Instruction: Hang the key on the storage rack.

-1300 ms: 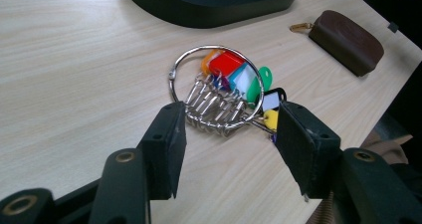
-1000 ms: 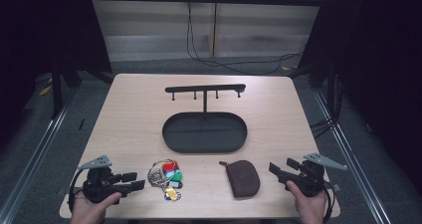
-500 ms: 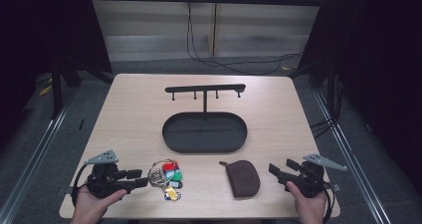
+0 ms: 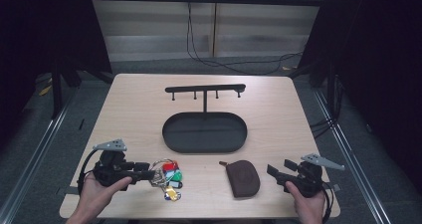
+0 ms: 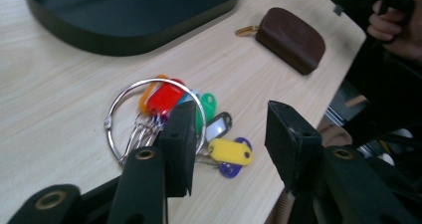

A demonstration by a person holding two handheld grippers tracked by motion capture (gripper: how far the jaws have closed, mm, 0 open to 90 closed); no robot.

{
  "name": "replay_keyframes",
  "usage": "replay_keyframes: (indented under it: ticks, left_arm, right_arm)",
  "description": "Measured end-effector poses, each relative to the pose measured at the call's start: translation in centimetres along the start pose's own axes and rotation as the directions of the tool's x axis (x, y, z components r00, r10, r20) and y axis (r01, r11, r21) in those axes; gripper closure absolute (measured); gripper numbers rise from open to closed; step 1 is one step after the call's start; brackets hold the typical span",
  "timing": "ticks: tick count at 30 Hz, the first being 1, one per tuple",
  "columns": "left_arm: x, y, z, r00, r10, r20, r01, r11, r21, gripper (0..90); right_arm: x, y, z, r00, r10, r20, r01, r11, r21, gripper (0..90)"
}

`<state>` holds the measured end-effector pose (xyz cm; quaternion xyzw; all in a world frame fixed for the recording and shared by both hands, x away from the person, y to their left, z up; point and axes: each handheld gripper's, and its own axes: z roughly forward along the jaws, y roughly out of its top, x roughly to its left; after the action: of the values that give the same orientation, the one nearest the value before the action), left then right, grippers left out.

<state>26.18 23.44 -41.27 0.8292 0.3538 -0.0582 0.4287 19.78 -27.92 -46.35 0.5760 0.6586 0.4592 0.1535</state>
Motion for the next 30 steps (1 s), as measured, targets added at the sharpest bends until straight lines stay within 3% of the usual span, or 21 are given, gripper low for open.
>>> replay_keyframes:
  ticks: [3, 10, 12, 14, 15, 16, 17, 19, 20, 23, 24, 25, 28, 29, 30]
  left_arm:
    - [-0.3, 1.1, 0.3, 0.9996, 0.026, -0.008, -0.026, 0.9993, 0.026, 57.4]
    - [-0.8, 2.5, 2.0, 0.999, 0.041, -0.017, -0.039, 0.9939, 0.103, 56.9]
    - [-1.2, 2.8, 3.5, 0.9972, 0.068, -0.032, -0.061, 0.9813, 0.182, 58.5]
    - [-1.2, 2.9, 3.9, 0.9963, 0.077, -0.039, -0.067, 0.9774, 0.201, 60.0]
    - [-1.3, 3.1, 4.9, 0.9936, 0.098, -0.056, -0.079, 0.9607, 0.266, 61.6]
    - [-1.3, 3.1, 4.9, 0.9936, 0.098, -0.056, -0.079, 0.9607, 0.266, 62.6]
    - [-1.2, 3.3, 5.5, 0.9932, 0.101, -0.058, -0.078, 0.9499, 0.303, 64.3]
    - [-1.0, 3.4, 6.0, 0.992, 0.105, -0.071, -0.075, 0.9385, 0.337, 66.4]
    - [-0.9, 3.5, 6.2, 0.993, 0.096, -0.069, -0.066, 0.9379, 0.34, 67.5]
    - [-0.7, 3.5, 7.0, 0.9924, 0.086, -0.087, -0.048, 0.926, 0.374, 69.2]
    - [-0.7, 3.5, 7.0, 0.9924, 0.086, -0.087, -0.048, 0.926, 0.374, 69.4]
    - [-0.7, 3.5, 7.4, 0.9911, 0.097, -0.091, -0.053, 0.9148, 0.4, 70.1]
    - [-0.6, 3.5, 8.0, 0.9926, 0.088, -0.084, -0.044, 0.9047, 0.424, 70.4]
    - [-0.6, 3.5, 8.0, 0.9926, 0.088, -0.084, -0.044, 0.9047, 0.424, 71.0]
    - [-0.6, 3.5, 8.4, 0.9927, 0.09, -0.08, -0.046, 0.8967, 0.44, 73.4]
  right_arm:
    - [0.0, 0.0, 0.2, 1.0, -0.003, 0.001, 0.003, 1.0, 0.01, 20.8]
    - [0.0, 0.0, 0.2, 1.0, -0.005, -0.002, 0.005, 1.0, 0.014, 20.8]
    - [0.0, -0.1, 0.2, 1.0, -0.008, -0.001, 0.008, 1.0, 0.015, 20.8]
    - [0.0, 0.0, 0.3, 1.0, -0.006, -0.001, 0.006, 1.0, 0.019, 20.8]
    - [0.0, 0.0, 0.3, 1.0, -0.005, -0.002, 0.005, 1.0, 0.023, 20.8]
    - [0.0, 0.0, 0.4, 1.0, -0.007, -0.002, 0.007, 1.0, 0.026, 20.8]
    - [0.0, -0.1, 0.4, 0.9999, -0.011, -0.005, 0.011, 1.0, 0.029, 20.8]
    - [0.1, -0.1, 0.4, 0.9999, -0.015, -0.002, 0.015, 1.0, 0.028, 20.9]
    - [0.1, -0.1, 0.4, 0.9998, -0.02, -0.003, 0.02, 0.999, 0.03, 20.8]
    - [0.2, -0.1, 0.5, 0.9998, -0.021, -0.001, 0.021, 0.999, 0.032, 20.8]
    - [0.1, 0.0, 0.5, 0.9998, -0.018, 0.0, 0.018, 0.999, 0.038, 20.8]
    - [0.1, 0.0, 0.6, 0.9998, -0.02, 0.0, 0.02, 0.999, 0.04, 20.8]
    - [0.2, 0.0, 0.6, 0.9998, -0.021, 0.004, 0.021, 0.999, 0.043, 20.8]
    - [0.2, 0.0, 0.6, 0.9998, -0.021, 0.004, 0.021, 0.999, 0.043, 20.8]
    - [0.2, -0.1, 0.7, 0.9997, -0.024, 0.006, 0.024, 0.999, 0.048, 20.8]
